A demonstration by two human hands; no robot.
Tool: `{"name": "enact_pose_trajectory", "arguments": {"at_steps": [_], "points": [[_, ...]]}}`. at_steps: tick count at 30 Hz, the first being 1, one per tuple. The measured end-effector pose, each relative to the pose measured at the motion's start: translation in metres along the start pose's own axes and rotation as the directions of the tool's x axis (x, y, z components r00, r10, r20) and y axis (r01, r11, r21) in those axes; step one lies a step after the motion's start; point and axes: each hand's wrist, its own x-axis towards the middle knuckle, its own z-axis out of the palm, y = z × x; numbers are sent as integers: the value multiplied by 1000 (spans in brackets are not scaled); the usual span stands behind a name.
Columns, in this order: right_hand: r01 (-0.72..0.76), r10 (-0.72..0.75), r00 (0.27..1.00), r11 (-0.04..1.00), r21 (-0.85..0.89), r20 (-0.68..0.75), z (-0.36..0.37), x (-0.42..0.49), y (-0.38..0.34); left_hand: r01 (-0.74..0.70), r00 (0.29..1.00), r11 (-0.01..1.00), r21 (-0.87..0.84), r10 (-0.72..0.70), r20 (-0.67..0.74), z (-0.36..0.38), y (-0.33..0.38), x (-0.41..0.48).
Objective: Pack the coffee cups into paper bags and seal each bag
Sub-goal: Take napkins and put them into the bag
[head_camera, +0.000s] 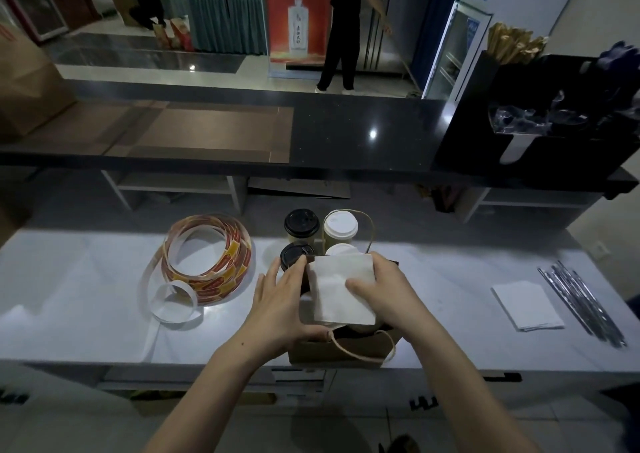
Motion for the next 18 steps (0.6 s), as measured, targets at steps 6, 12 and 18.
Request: {"name": "enact_pose_trajectory", "arguments": {"at_steps": [6,12,18], "points": [[-114,112,990,993,16,87,16,9,7,14,1000,1000,1,-14,6,-1,3,1],[-230,251,968,904,-360,12,17,13,3,19,1000,1000,-5,-19,19,-1,3,4],[-227,224,972,844,-485,-66,11,13,6,35,999,999,27,-35,24,-3,7,4]]}}
